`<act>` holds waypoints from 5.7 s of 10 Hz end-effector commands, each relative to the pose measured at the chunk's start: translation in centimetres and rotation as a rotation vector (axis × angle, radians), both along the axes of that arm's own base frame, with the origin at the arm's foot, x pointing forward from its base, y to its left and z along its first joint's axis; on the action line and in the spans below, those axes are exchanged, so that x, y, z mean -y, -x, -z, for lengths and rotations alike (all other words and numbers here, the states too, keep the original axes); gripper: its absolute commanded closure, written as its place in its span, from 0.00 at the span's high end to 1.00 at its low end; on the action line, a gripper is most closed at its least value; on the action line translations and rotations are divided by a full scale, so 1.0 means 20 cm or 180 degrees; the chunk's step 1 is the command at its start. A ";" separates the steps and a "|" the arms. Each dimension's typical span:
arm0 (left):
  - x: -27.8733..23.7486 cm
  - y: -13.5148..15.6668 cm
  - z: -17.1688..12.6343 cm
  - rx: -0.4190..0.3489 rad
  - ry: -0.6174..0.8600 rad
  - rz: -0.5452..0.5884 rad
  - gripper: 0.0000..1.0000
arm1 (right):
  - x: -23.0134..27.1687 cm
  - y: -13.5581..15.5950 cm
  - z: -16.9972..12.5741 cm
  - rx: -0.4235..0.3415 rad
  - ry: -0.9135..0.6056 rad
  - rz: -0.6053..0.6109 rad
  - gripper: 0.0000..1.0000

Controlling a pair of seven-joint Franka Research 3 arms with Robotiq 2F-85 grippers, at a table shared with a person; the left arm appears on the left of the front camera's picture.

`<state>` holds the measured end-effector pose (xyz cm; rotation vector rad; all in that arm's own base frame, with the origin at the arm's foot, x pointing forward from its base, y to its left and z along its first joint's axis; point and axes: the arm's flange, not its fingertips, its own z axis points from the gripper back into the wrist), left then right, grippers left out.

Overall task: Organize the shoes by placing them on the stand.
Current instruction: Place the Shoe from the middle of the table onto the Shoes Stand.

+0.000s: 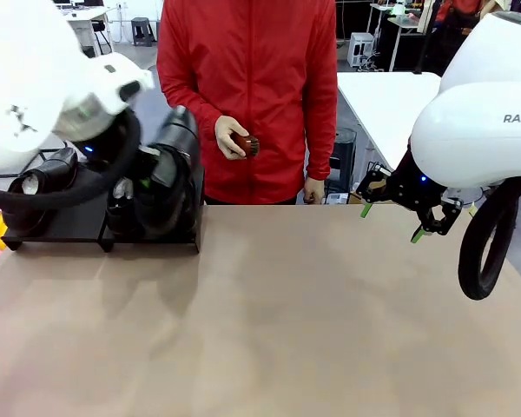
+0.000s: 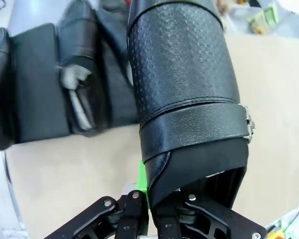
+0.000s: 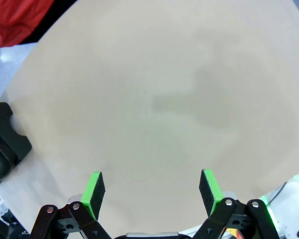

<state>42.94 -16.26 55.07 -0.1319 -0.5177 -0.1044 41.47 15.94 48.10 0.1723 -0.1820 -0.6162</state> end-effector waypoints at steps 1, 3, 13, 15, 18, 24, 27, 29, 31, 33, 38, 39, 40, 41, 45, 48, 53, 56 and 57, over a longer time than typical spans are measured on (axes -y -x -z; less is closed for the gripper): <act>-0.23 -0.04 -0.09 0.0167 0.0008 0.0086 0.00 | 0.01 -0.01 -0.01 0.0011 -0.0019 -0.0060 1.00; -0.43 -0.14 -0.12 0.0136 -0.0156 -0.0011 0.00 | 0.01 -0.01 -0.01 0.0011 -0.0019 -0.0060 1.00; -0.88 -0.56 0.28 0.0121 -0.0543 -0.0756 0.00 | 0.01 -0.01 -0.01 0.0011 -0.0019 -0.0060 1.00; -0.90 -0.60 0.35 0.0004 -0.0540 -0.0804 0.00 | 0.01 -0.01 -0.01 0.0011 -0.0019 -0.0060 1.00; -0.88 -0.63 0.42 -0.0111 -0.0522 -0.0660 0.00 | 0.01 -0.01 -0.01 0.0011 -0.0019 -0.0060 1.00; -0.87 -0.69 0.52 -0.0151 -0.0465 -0.0562 0.00 | 0.01 -0.01 -0.01 0.0011 -0.0019 -0.0060 1.00; -0.87 -0.71 0.55 -0.0100 -0.0408 -0.0535 0.00 | 0.01 -0.01 -0.01 0.0011 -0.0019 -0.0060 1.00; -0.88 -0.72 0.58 -0.0106 -0.0382 -0.0560 0.00 | 0.01 -0.01 -0.01 0.0011 -0.0019 -0.0060 1.00; -0.89 -0.72 0.60 -0.0132 -0.0380 -0.0625 0.00 | 0.01 -0.01 -0.01 0.0011 -0.0019 -0.0060 1.00; -0.89 -0.73 0.61 -0.0131 -0.0447 -0.0670 0.25 | 0.01 -0.01 -0.01 0.0011 -0.0019 -0.0060 1.00; -0.90 -0.73 0.58 -0.0031 -0.0568 -0.0724 0.82 | 0.01 -0.01 -0.01 0.0011 -0.0019 -0.0060 1.00; -0.89 -0.69 0.54 0.0009 -0.0605 -0.0707 0.82 | 0.01 -0.01 -0.01 0.0011 -0.0019 -0.0060 1.00; -0.88 -0.65 0.51 -0.0031 -0.0648 -0.0684 0.82 | 0.01 -0.01 -0.01 0.0011 -0.0019 -0.0060 1.00; -0.87 -0.61 0.48 -0.0018 -0.0701 -0.0651 0.82 | 0.01 -0.01 -0.01 0.0011 -0.0019 -0.0060 1.00; -0.85 -0.49 0.36 0.0052 -0.0631 -0.0564 0.82 | 0.01 -0.01 -0.01 0.0011 -0.0019 -0.0060 1.00; -0.87 -0.54 0.37 0.0046 -0.0651 -0.0557 0.82 | 0.01 -0.01 -0.01 0.0011 -0.0019 -0.0060 1.00; -0.87 -0.54 0.37 0.0046 -0.0651 -0.0557 0.82 | 0.01 -0.01 -0.01 0.0011 -0.0019 -0.0060 1.00; -0.87 -0.54 0.37 0.0046 -0.0651 -0.0557 0.82 | 0.01 -0.01 -0.01 0.0011 -0.0019 -0.0060 1.00; -0.87 -0.54 0.37 0.0046 -0.0651 -0.0557 0.82 | 0.01 -0.01 -0.01 0.0011 -0.0019 -0.0060 1.00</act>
